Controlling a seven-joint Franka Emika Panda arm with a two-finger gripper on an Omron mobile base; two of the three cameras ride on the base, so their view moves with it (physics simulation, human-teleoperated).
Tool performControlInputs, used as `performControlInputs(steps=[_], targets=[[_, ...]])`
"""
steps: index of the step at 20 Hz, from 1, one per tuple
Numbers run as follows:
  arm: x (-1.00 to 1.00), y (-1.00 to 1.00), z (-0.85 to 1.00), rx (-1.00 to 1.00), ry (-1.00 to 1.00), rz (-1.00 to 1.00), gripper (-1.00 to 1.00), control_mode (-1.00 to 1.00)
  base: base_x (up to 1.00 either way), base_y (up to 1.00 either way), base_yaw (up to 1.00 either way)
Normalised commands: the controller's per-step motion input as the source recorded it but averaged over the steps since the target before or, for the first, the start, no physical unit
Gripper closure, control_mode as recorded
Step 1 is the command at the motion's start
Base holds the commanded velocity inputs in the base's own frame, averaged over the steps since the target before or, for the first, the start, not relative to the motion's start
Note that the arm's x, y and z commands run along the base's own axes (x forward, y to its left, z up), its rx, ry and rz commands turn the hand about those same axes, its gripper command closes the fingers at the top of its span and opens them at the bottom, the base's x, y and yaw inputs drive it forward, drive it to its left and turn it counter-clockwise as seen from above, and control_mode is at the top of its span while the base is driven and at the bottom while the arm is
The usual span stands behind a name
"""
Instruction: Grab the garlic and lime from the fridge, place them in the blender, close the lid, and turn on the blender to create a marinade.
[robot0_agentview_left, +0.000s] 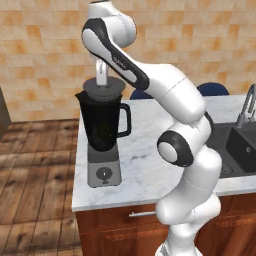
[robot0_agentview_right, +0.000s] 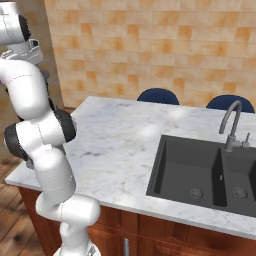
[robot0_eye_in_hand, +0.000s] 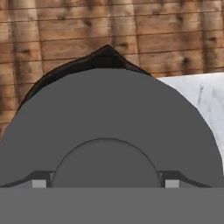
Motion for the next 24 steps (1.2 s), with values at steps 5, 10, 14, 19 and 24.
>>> performControlInputs(steps=[5,10,14,19,24], targets=[[0.23,0.39,-0.04,-0.08,0.05,0.16,1.00,-1.00,0.00,0.00,0.00],[0.06,0.14,-0.26,-0.09,0.01,0.11,1.00,-1.00,0.00,0.00,0.00],[-0.06,-0.02,-0.27,-0.04,0.00,0.10,1.00,-1.00,0.00,0.00,0.00],[-0.58,-0.02,-0.08,0.00,0.01,0.07,1.00,-1.00,0.00,0.00,0.00],[-0.77,0.00,0.00,0.00,0.04,0.05,1.00,-1.00,0.00,0.00,0.00]])
